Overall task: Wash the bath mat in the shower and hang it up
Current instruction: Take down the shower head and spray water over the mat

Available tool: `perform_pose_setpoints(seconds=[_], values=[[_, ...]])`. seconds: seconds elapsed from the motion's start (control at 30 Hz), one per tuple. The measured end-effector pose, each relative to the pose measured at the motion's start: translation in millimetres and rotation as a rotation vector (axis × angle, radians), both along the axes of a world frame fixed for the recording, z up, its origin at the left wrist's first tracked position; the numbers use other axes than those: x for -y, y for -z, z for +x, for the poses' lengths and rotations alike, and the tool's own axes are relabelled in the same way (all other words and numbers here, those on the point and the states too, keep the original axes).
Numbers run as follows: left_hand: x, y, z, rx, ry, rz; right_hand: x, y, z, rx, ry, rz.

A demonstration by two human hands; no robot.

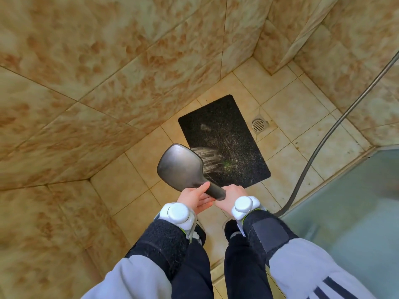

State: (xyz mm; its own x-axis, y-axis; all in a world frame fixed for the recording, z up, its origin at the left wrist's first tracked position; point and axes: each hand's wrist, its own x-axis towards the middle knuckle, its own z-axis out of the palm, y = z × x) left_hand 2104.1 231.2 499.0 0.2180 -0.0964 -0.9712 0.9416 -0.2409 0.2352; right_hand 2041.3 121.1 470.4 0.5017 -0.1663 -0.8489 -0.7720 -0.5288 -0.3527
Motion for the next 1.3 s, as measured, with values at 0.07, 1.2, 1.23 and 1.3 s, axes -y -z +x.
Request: perform_pose_setpoints(seconds=[0.07, 1.2, 1.23, 1.3], values=[[0.8, -0.9, -2.0, 0.004, 0.011, 0.004, 1.0, -0.7, -3.8, 0.011, 0.007, 0.005], [29.2, 4.4, -19.6, -0.027, 0.099, -0.026, 41.3, 20.3, -33.5, -0.080, -0.001, -0.091], [29.0, 5.6, -19.3, -0.024, 0.114, -0.013, 45.2, 23.1, -36.3, -0.091, -0.003, -0.087], [27.0, 6.6, -17.0, -0.003, 0.139, 0.028, 53.3, 26.8, -42.4, -0.111, -0.013, -0.079]])
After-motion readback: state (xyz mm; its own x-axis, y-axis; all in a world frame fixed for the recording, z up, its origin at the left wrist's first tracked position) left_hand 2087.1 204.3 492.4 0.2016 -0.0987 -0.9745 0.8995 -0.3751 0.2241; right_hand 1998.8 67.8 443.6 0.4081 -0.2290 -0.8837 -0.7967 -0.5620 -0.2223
